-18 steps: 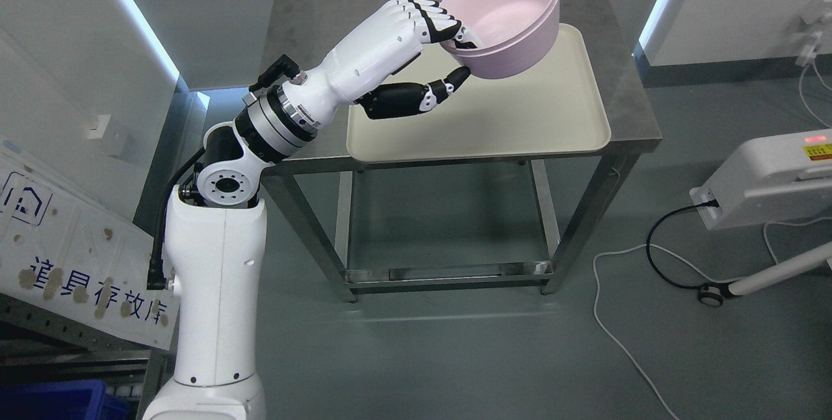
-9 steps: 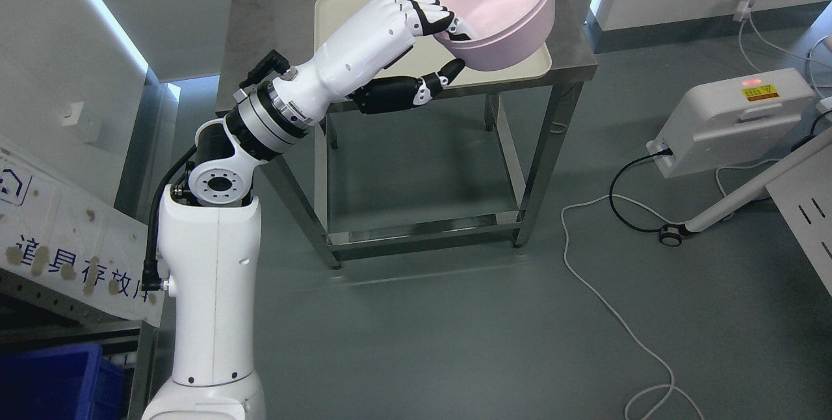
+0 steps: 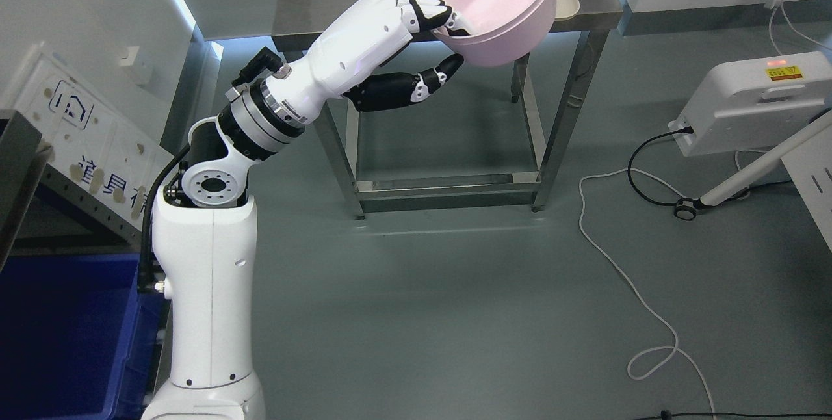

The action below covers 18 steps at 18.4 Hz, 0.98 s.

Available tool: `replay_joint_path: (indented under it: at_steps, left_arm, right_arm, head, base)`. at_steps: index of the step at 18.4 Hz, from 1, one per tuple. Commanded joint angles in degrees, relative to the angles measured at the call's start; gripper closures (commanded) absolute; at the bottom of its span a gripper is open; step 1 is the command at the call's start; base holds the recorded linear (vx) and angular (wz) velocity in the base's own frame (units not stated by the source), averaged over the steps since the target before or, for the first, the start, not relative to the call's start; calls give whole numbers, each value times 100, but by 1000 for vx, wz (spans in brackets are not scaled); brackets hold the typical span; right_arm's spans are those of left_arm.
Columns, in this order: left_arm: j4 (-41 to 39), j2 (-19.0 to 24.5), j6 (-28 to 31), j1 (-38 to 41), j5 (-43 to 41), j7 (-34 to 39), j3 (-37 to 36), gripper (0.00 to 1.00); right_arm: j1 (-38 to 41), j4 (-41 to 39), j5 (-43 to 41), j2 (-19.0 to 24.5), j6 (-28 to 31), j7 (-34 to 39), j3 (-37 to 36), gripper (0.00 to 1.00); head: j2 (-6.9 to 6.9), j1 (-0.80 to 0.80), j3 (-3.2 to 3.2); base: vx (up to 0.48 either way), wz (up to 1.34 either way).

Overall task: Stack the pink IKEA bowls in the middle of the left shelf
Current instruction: 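Carry the bowls while turning toward the blue bin shelf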

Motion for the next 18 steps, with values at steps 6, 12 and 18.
replay_joint_path:
  at_steps: [6,12,18]
  left_arm:
    - [-473,100,-272,39,214,-12,-176,98]
    - [-473,100,-246,30,214,-3,-167,98]
    - [-473,100,52,-329,214,-3,87,98]
  right_arm:
    - [0,-100,-9,-100,5,23,-26,0]
    - [0,-100,-9,-100,5,23,-26,0]
    - [0,-100,-9,-100,5,23,-26,0]
  head:
    - [0,0,0]
    - [0,0,0]
    - [0,0,0]
  base:
    - [-263,171]
    - [-297,622]
    - [-281,1317]
